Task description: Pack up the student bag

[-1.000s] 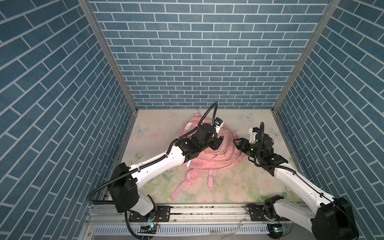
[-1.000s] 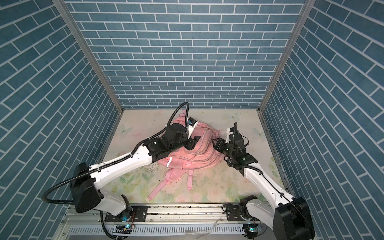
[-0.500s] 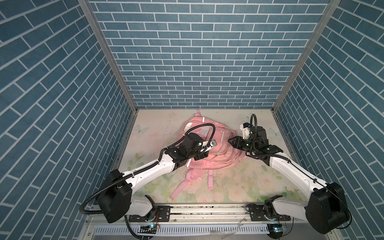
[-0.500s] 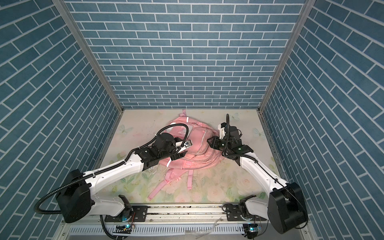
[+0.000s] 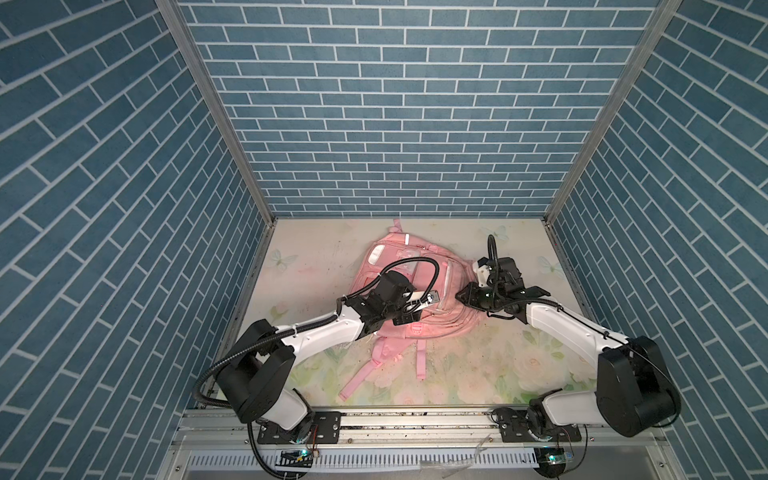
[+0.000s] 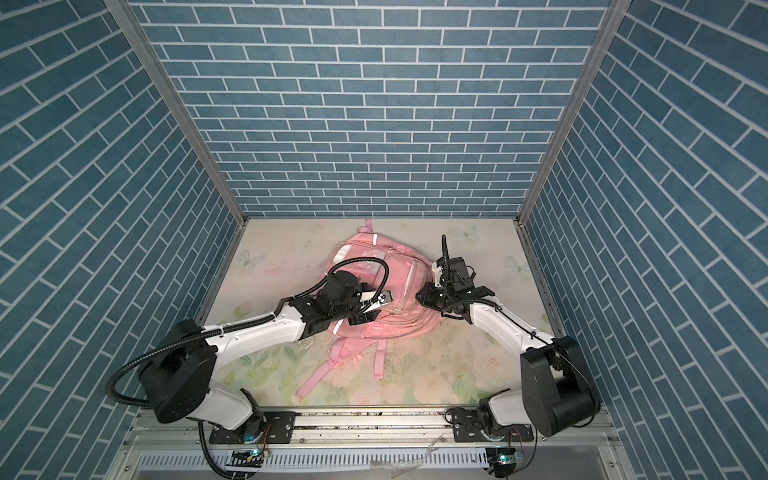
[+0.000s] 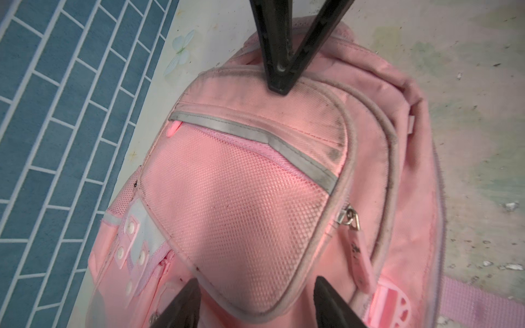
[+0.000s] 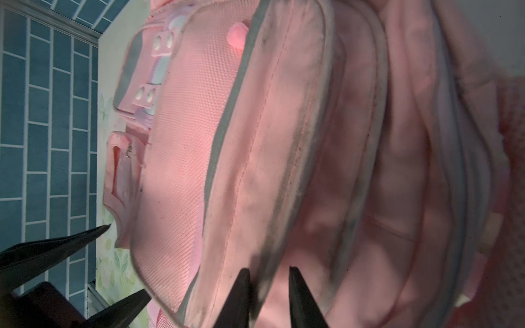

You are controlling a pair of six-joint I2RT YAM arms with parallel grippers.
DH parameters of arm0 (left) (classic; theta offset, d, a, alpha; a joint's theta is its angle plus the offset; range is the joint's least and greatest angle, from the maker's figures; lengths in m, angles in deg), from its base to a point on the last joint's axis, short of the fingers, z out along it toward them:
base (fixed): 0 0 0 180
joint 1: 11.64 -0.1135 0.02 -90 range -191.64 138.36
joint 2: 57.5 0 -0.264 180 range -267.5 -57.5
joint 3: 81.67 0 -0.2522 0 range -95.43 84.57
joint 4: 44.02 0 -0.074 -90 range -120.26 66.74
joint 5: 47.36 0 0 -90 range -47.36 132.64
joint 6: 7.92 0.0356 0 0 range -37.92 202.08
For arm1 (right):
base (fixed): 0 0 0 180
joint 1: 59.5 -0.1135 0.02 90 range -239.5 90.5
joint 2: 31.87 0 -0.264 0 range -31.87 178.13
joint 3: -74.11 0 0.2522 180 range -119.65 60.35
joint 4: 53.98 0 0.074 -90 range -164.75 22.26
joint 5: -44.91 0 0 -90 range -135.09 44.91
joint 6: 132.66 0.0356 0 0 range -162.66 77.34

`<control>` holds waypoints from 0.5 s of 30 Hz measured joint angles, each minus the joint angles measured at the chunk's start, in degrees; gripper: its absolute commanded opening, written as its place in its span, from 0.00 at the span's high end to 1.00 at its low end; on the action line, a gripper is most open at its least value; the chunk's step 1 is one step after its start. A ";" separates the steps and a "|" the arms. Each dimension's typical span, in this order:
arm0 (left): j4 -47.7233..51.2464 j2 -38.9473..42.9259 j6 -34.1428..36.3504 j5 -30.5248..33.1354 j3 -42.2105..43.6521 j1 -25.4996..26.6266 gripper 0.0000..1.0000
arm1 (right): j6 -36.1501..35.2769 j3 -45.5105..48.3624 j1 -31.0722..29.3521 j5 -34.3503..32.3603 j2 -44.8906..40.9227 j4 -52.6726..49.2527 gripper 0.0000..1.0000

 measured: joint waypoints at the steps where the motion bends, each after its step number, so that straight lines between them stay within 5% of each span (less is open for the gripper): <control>1: -0.52 -0.26 -0.37 0.31 0.20 0.09 0.35 | -0.04 -0.04 0.07 0.17 0.76 0.20 0.78; 15: -4.66 -2.47 -11.39 -0.02 1.14 4.81 0.40 | -1.77 -2.75 4.61 6.05 5.90 1.88 0.92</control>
